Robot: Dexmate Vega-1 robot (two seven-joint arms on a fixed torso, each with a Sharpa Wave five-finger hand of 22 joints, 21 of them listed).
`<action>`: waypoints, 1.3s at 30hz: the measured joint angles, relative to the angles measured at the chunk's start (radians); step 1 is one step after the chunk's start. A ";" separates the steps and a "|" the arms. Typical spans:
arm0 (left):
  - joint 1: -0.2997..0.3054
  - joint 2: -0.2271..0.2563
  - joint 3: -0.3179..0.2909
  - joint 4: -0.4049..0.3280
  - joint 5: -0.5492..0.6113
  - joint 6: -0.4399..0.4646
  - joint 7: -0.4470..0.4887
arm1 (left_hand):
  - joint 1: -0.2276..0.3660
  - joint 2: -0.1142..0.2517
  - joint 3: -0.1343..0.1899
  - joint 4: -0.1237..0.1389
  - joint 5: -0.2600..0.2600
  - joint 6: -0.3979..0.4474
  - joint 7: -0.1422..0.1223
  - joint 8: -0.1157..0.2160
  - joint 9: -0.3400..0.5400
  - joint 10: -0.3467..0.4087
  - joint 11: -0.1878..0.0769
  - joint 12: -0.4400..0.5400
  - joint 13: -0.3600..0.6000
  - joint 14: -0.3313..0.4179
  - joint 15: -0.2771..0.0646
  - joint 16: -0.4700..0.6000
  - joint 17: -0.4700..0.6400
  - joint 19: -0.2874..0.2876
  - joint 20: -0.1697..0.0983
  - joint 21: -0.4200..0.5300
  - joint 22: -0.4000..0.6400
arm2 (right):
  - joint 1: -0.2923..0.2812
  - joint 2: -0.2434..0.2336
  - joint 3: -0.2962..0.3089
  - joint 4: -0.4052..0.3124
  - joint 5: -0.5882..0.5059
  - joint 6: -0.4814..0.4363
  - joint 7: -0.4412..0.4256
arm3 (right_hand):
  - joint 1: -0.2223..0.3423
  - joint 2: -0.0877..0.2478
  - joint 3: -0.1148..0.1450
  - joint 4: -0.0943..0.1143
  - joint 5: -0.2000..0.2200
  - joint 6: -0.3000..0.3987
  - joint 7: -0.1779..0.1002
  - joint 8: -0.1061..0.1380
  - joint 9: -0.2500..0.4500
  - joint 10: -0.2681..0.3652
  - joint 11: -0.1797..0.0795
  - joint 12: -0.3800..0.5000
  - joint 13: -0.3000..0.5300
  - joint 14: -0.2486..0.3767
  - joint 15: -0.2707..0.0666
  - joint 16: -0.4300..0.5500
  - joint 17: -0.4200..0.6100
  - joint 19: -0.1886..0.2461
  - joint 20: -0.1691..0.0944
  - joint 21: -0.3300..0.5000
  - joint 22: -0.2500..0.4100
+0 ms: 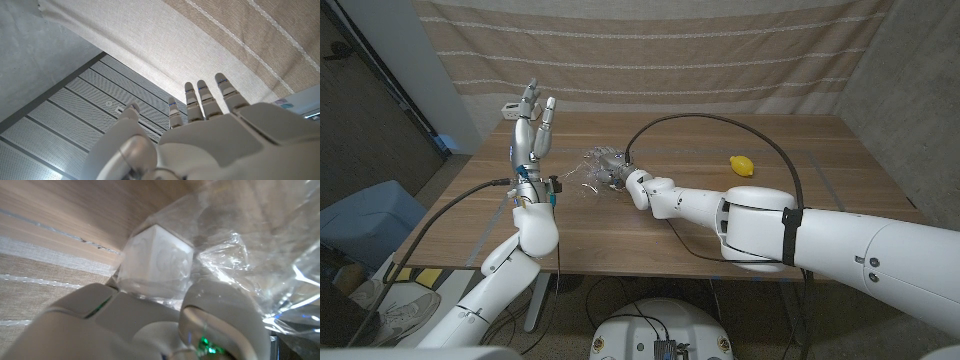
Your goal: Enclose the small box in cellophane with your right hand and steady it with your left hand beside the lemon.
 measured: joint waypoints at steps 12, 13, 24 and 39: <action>0.000 -0.006 -0.002 0.003 -0.003 -0.008 -0.012 | 0.000 0.000 0.003 -0.003 0.000 0.000 0.000 0.000 0.000 0.000 0.000 0.000 0.000 0.000 0.000 0.000 0.000 0.000 0.000 0.000 0.000 | -0.007 -0.024 -0.013 -0.020 -0.037 -0.005 -0.031 | 0.040 -0.005 -0.022 0.026 0.000 0.421 0.055 0.067 -0.008 0.406 -0.012 0.086 -0.001 0.292 -0.013 0.126 0.024 0.189 -0.035 0.056 0.003; 0.000 -0.006 -0.002 0.003 -0.003 -0.009 -0.014 | 0.000 0.000 0.003 -0.003 0.000 0.000 0.000 0.000 0.000 0.000 0.000 0.000 0.000 0.000 0.000 0.000 0.000 0.000 0.000 0.000 0.000 | -0.008 -0.026 -0.014 -0.021 -0.038 -0.005 -0.033 | 0.042 -0.003 -0.022 0.026 0.000 0.423 0.056 0.067 -0.008 0.406 -0.012 0.086 -0.001 0.292 -0.013 0.126 0.024 0.189 -0.035 0.056 0.003; -0.014 -0.009 0.004 0.014 -0.005 -0.013 -0.025 | 0.000 0.000 0.007 -0.007 0.000 0.000 0.000 0.000 0.000 0.000 0.000 -0.008 0.000 0.000 0.000 0.000 0.000 0.000 0.000 0.000 0.000 | -0.007 -0.033 -0.012 0.008 -0.054 0.020 -0.098 | -0.021 -0.058 -0.073 0.040 0.004 0.291 0.024 -0.024 -0.006 0.291 0.014 0.006 -0.001 0.212 -0.013 0.074 0.010 0.106 0.018 0.011 0.002; -0.032 -0.012 0.018 0.026 -0.013 -0.006 -0.042 | 0.000 0.000 0.011 -0.011 0.000 0.000 0.000 0.000 0.000 0.000 0.000 -0.008 0.000 0.000 0.000 0.000 0.000 0.000 0.000 0.000 0.000 | -0.027 -0.170 0.079 -0.136 -0.087 0.050 -0.193 | -0.323 -0.228 -0.267 0.140 0.038 0.204 0.039 -0.045 -0.005 0.197 0.063 -0.040 0.006 0.115 0.034 0.002 0.012 -0.057 0.109 -0.096 0.002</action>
